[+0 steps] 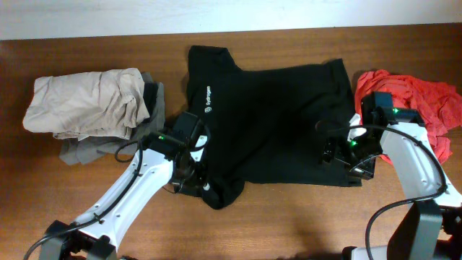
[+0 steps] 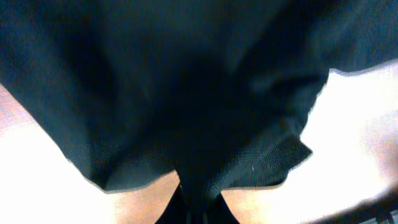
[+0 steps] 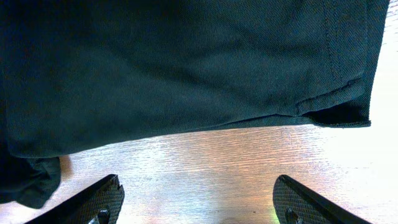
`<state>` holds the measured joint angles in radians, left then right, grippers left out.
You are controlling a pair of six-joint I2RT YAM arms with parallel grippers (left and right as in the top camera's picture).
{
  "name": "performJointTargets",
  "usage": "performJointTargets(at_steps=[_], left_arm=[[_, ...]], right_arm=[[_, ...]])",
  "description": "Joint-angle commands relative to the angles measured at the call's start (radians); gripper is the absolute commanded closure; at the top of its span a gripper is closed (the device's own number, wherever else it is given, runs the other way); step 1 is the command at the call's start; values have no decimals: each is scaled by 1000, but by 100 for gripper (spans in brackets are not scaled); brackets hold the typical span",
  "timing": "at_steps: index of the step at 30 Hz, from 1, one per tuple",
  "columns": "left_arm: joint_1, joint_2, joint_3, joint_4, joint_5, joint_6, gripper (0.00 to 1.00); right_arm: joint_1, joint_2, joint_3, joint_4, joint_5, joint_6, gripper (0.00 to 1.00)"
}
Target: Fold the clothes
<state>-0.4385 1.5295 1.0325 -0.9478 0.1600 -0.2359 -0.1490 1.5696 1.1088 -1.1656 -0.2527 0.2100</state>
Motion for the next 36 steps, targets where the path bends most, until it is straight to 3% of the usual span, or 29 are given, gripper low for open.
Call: performJointTargets(at_steps=[1,19,20,22,26,27,31,36], left_arm=[[7,-4,16,40,-80,5,100],[149,39,16,223,-78,6,99],[149,49,16,229,-78,8,97],[149,72,16,238,-76,24,82],[149,107,16,257,-75,32,40],[149,109,16,260,-75,32,36],[151,109,45,227,-70,48,34],[149,108,158,65,3,80,37]], right_arm=[[4,-21,-5,3,2,5,18],[4,-21,-5,23,2,5,18],[4,-21,-5,23,2,5,18],[4,-21,-5,25,2,5,18],[4,-21,-5,26,2,5,18],[4,-20,-5,26,2,5,18],[4,-21,-5,25,1,5,18],[5,-21,-5,14,2,5,18]])
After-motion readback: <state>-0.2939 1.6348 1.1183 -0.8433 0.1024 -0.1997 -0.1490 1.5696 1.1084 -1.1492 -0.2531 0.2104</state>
